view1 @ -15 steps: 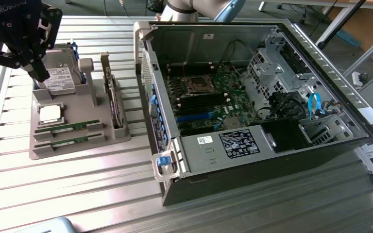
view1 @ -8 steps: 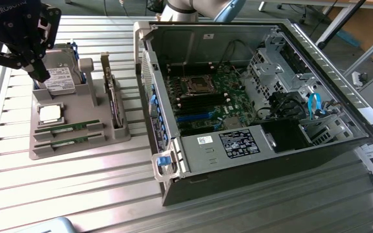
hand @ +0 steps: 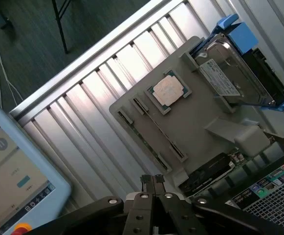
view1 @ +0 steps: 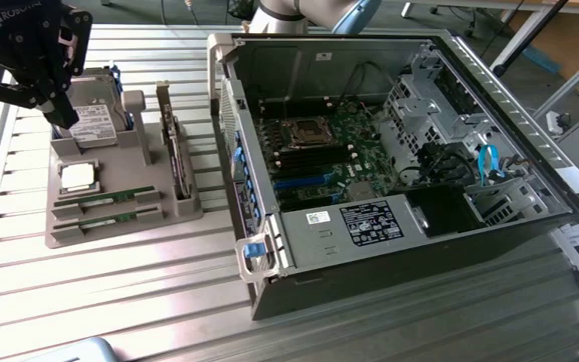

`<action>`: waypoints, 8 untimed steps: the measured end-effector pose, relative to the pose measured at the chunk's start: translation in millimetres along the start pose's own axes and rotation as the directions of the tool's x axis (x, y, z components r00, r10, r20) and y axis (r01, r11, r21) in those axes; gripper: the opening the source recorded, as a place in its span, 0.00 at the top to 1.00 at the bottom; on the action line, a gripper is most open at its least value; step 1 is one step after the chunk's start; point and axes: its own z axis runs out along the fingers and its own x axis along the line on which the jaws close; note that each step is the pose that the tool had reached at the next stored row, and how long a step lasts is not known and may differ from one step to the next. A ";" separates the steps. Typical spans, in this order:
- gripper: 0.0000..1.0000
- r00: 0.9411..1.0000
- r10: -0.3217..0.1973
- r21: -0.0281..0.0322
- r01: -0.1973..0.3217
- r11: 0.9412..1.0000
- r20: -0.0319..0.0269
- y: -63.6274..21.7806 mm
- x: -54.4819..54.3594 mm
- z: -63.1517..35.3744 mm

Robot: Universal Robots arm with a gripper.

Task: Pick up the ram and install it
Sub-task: 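Pick up the ram and move it above insertion slot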

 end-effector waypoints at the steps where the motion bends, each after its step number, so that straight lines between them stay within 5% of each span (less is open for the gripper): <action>1: 0.90 1.000 -0.012 0.001 0.012 1.000 -0.001 0.0 0.0 0.0; 8: 0.90 0.998 -0.068 0.008 0.068 0.998 -0.005 0.0 0.0 0.0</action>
